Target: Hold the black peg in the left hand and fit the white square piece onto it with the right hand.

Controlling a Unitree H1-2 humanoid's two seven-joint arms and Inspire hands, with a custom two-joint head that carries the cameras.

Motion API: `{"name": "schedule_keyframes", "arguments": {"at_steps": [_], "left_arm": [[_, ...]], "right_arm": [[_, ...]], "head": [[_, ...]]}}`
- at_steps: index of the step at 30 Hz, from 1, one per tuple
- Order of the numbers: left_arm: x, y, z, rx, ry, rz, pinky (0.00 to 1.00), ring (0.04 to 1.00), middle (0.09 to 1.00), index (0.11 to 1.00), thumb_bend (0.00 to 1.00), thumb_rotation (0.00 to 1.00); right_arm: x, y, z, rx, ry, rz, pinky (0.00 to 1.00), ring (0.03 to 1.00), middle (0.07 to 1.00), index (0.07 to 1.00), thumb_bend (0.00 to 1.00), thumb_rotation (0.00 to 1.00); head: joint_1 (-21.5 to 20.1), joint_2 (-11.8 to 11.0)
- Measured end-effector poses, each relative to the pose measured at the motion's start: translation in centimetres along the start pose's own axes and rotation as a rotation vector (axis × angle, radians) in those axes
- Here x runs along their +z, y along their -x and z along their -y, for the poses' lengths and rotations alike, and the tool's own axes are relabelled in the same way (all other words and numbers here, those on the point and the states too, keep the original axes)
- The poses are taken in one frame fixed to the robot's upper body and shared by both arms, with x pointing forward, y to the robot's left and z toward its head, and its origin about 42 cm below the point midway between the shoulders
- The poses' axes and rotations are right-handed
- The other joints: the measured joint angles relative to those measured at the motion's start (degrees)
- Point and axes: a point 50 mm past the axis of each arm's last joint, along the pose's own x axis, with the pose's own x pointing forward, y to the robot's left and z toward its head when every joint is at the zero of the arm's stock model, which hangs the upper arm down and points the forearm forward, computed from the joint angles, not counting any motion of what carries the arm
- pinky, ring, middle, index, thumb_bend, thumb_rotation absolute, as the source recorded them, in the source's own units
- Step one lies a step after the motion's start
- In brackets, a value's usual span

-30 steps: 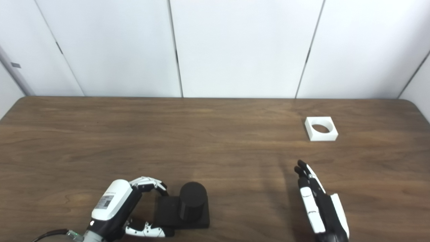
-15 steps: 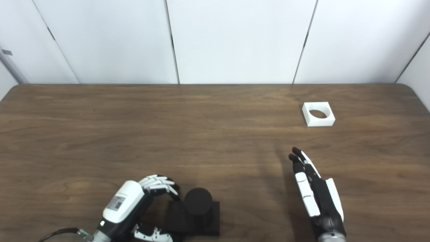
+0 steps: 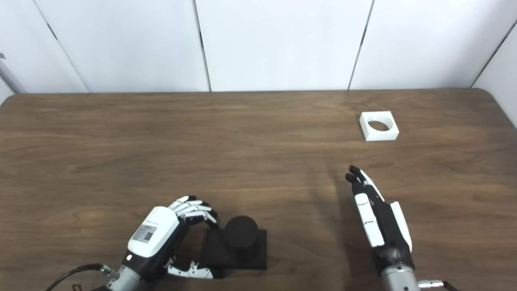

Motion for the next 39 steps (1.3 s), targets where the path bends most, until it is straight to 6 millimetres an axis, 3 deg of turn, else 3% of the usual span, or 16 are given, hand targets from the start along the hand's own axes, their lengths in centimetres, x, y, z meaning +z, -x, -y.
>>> {"name": "schedule_keyframes", "arguments": {"at_steps": [3, 6, 7, 9, 13, 14, 17, 22, 25, 31, 39], "left_arm": [[0.1, -0.1, -0.1, -0.008, -0.006, -0.002, 0.87, 0.808, 0.724, 0.485, 0.52, 0.05], [0.3, -0.1, -0.2, -0.014, -0.006, -0.005, 0.86, 0.806, 0.724, 0.485, 0.52, 0.05], [0.3, -0.1, -0.2, -0.014, -0.005, -0.009, 0.86, 0.805, 0.724, 0.485, 0.52, 0.05], [0.3, -0.2, -0.3, -0.017, 0.001, -0.015, 0.85, 0.803, 0.725, 0.486, 0.52, 0.05], [0.7, -0.4, -0.5, -0.028, 0.015, -0.022, 0.84, 0.798, 0.726, 0.485, 0.52, 0.05], [0.8, -0.5, -0.5, -0.031, 0.016, -0.022, 0.84, 0.798, 0.726, 0.485, 0.52, 0.05], [1.2, -0.5, -0.6, -0.031, 0.010, -0.028, 0.84, 0.798, 0.728, 0.485, 0.52, 0.05], [2.0, -0.7, -0.8, -0.045, 0.005, -0.029, 0.84, 0.804, 0.733, 0.486, 0.52, 0.05], [2.0, -0.7, -0.9, -0.050, 0.009, -0.041, 0.83, 0.804, 0.733, 0.486, 0.52, 0.05], [2.2, -0.7, -1.1, -0.054, 0.010, -0.041, 0.82, 0.798, 0.729, 0.486, 0.52, 0.05], [2.3, -0.7, -1.1, -0.053, 0.012, -0.035, 0.82, 0.796, 0.725, 0.485, 0.52, 0.05]], "right_arm": [[0.3, 0.1, 0.3, 0.020, -0.054, -0.020, 0.97, 0.964, 0.922, 0.919, 0.36, 0.69], [1.0, -0.2, 0.9, 0.031, -0.076, -0.029, 1.00, 0.990, 0.935, 0.879, 0.37, 0.58], [1.5, -0.4, 1.1, 0.028, -0.074, -0.009, 0.96, 0.959, 0.917, 0.860, 0.39, 0.51], [2.8, -1.5, 1.8, 0.010, -0.047, 0.050, 0.89, 0.903, 0.868, 0.815, 0.48, 0.35], [6.1, -5.3, 5.6, -0.002, 0.182, 0.174, 0.86, 0.876, 0.847, 0.790, 0.63, 0.23], [7.1, -6.7, 7.3, -0.014, 0.233, 0.195, 0.86, 0.876, 0.846, 0.789, 0.63, 0.22], [8.8, -9.2, 9.9, -0.033, 0.287, 0.218, 0.88, 0.894, 0.856, 0.797, 0.67, 0.17], [8.5, -12.3, 12.0, 0.039, 0.390, 0.138, 0.93, 0.919, 0.871, 0.804, 0.74, 0.16], [9.1, -13.8, 12.7, 0.085, 0.491, 0.113, 0.99, 0.949, 0.897, 0.816, 0.81, 0.17], [10.8, -17.8, 13.9, 0.078, 0.585, 0.083, 0.91, 0.944, 0.924, 0.809, 0.86, 0.15], [10.6, -21.2, 12.9, 0.084, 0.728, 0.014, 0.90, 0.941, 0.935, 0.801, 0.88, 0.18]], "head": [[-1.22, 0.00], [-2.72, 0.26], [-3.42, 0.26], [-4.91, 0.26], [-6.24, 0.35], [-6.24, 0.35], [-5.98, 0.70], [-5.98, 1.14], [-7.03, 1.32], [-7.56, 1.41], [-9.67, 0.79]]}}
